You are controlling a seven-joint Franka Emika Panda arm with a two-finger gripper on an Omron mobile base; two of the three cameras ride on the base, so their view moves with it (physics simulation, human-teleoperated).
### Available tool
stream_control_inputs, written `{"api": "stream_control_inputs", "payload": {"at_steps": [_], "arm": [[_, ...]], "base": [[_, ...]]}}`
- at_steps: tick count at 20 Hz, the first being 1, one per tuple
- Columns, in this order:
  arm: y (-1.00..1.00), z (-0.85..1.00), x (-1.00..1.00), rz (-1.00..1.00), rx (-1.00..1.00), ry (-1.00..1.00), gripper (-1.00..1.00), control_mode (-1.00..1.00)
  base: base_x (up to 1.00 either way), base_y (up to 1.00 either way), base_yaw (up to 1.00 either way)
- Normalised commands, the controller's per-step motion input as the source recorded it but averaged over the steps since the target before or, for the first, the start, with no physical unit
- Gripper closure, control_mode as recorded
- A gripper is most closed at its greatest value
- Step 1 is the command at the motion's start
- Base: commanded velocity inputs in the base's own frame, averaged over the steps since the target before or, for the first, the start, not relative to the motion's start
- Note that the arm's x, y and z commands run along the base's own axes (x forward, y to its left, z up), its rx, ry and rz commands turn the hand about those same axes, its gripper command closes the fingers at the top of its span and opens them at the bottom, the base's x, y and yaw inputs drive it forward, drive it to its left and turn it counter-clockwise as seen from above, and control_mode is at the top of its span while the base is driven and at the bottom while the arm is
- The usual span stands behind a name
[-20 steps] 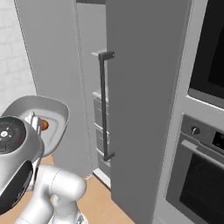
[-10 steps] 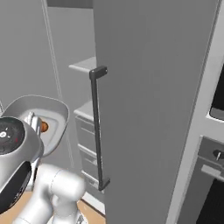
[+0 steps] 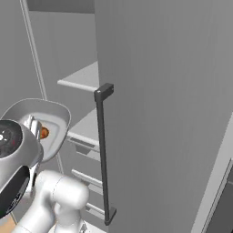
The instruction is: Take the meat container that has the chicken drumstick and place it on the second highest rack of the freezer. Then take the vegetable container that has the bell pepper and tomato and place it on the highest rack of the freezer.
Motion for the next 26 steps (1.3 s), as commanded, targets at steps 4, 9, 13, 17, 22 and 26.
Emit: {"api": "stream_control_inputs", "payload": {"at_steps": [4, 9, 13, 17, 22, 26], "arm": [[0.02, -0.01, 0.37, -0.06, 0.00, 0.03, 1.00, -1.00], [0.07, -0.24, 0.97, -0.14, -0.01, 0.05, 1.00, -1.00], [0.00, -0.53, 0.83, -0.05, 0.00, 0.00, 1.00, -1.00], [0.01, -0.66, 0.72, -0.03, 0.00, 0.00, 1.00, -1.00], [0.08, -0.23, 0.53, -0.09, -0.02, 0.05, 1.00, -1.00], [0.09, -0.20, 0.56, -0.10, -0.04, 0.08, 1.00, -1.00]], "base": [[0.11, 0.00, -0.03], [0.00, 0.00, 0.00], [0.00, 0.00, 0.00], [0.00, 0.00, 0.00], [0.00, 0.00, 0.00], [0.00, 0.00, 0.00]]}}
